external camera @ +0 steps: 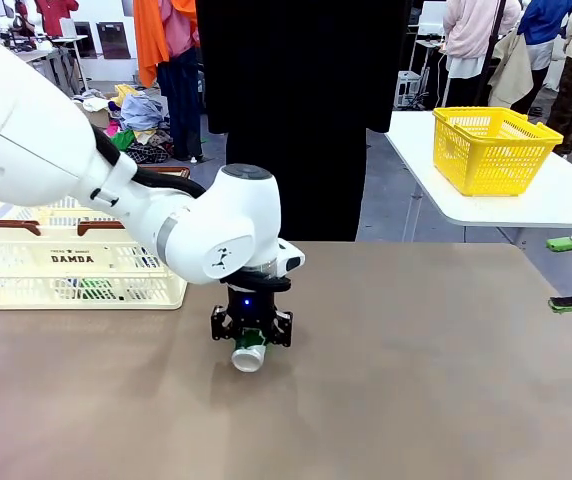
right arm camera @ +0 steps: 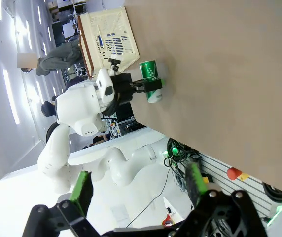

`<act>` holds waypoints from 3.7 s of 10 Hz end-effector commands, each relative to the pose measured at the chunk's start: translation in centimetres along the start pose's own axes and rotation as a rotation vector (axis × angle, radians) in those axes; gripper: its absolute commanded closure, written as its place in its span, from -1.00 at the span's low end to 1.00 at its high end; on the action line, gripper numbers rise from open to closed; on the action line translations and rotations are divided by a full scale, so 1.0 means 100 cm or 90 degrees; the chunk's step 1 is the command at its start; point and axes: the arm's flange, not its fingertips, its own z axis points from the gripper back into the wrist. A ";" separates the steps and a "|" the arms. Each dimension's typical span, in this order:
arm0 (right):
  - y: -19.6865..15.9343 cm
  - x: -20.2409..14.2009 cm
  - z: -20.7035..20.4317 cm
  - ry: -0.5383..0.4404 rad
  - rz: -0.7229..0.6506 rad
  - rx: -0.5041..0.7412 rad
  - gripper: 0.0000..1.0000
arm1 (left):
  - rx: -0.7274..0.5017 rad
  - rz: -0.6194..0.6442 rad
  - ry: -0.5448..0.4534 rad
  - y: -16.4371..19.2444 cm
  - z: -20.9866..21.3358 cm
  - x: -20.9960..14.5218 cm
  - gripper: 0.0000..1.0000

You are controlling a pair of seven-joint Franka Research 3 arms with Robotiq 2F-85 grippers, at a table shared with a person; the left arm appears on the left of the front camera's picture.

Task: Place the drinks into the Shopping basket.
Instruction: Pick up one drink and place it into the Shopping basket.

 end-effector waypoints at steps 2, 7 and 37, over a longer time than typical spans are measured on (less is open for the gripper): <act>0.006 0.002 0.000 -0.005 -0.010 0.012 -1.00 | 0.030 -0.024 -0.048 0.033 0.081 0.007 1.00; 0.006 0.002 0.000 -0.005 -0.010 0.012 -1.00 | 0.045 -0.038 -0.150 0.146 0.282 0.078 1.00; 0.006 0.002 0.000 -0.005 -0.010 0.012 -1.00 | -0.152 0.059 -0.101 0.487 0.107 0.125 1.00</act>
